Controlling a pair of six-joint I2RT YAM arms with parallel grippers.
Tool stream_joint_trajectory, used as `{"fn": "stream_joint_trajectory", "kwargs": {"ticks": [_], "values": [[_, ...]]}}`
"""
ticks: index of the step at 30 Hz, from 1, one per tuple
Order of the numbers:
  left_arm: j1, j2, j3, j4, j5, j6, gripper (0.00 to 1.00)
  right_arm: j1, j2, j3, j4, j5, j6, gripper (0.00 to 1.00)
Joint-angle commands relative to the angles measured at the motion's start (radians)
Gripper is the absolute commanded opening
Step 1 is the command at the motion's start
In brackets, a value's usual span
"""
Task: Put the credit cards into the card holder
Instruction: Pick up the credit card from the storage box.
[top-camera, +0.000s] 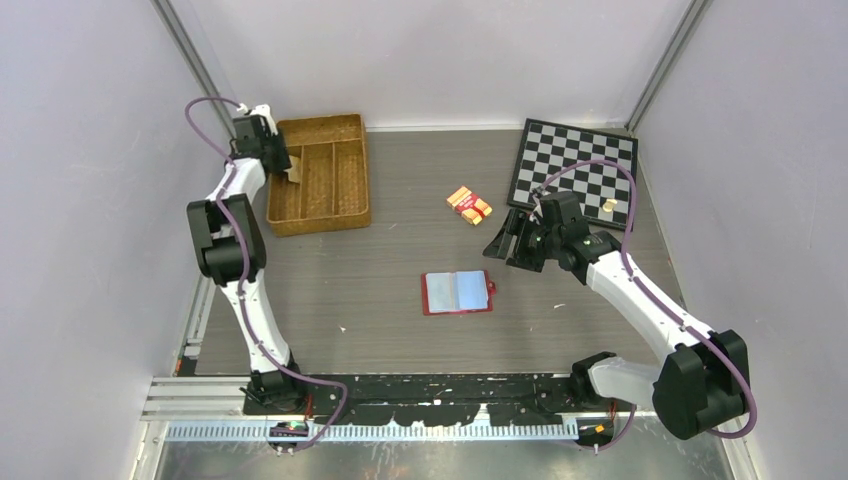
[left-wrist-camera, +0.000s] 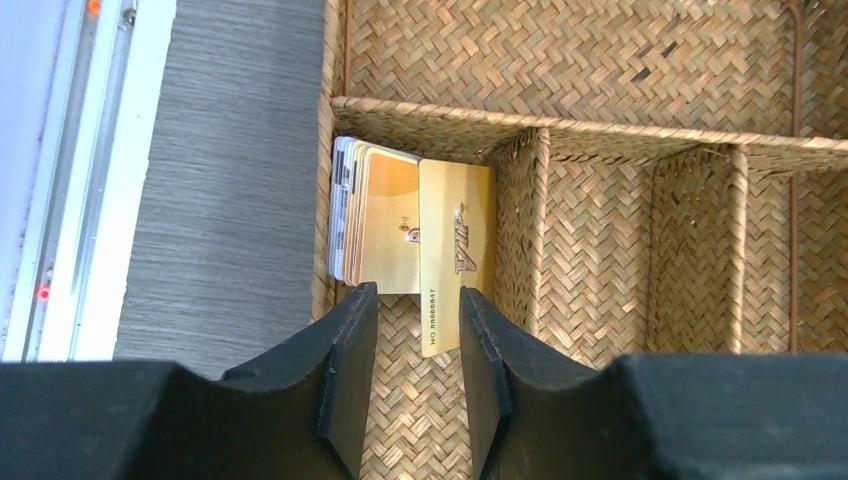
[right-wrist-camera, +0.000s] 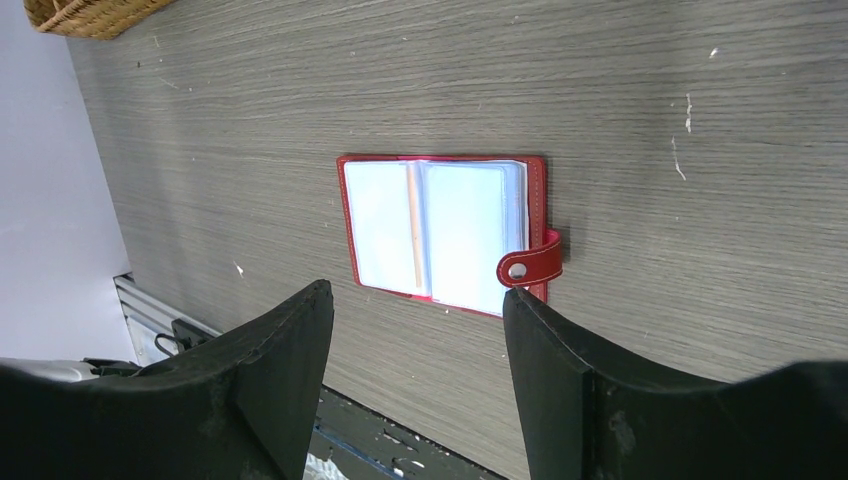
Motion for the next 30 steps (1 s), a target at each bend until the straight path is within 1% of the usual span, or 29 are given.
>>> {"fn": "stream_joint_trajectory", "kwargs": {"ticks": [1,5,12,16,22,27,30], "values": [[0.003,0.031,0.044,-0.028,0.015,-0.008,0.37,-0.003,-0.026,0.004,0.012,0.006,0.009,0.68],[0.004,0.068,0.070,-0.055,0.047,-0.010,0.36,-0.004,-0.025,0.005,0.010,0.007,0.009,0.68],[0.006,0.102,0.092,-0.078,0.030,-0.009,0.37,-0.003,-0.024,0.005,0.007,0.009,0.007,0.68],[0.006,0.111,0.100,-0.084,0.051,-0.014,0.37,-0.004,-0.021,0.005,0.010,0.008,0.008,0.68],[0.006,0.124,0.109,-0.086,0.084,-0.029,0.21,-0.004,-0.022,0.008,0.008,0.011,0.009,0.68],[0.006,0.103,0.112,-0.090,0.084,-0.032,0.11,-0.004,-0.021,0.010,0.010,0.011,0.009,0.68],[0.006,0.080,0.115,-0.101,0.077,-0.035,0.07,-0.004,-0.015,0.011,0.017,0.003,0.010,0.68]]}}
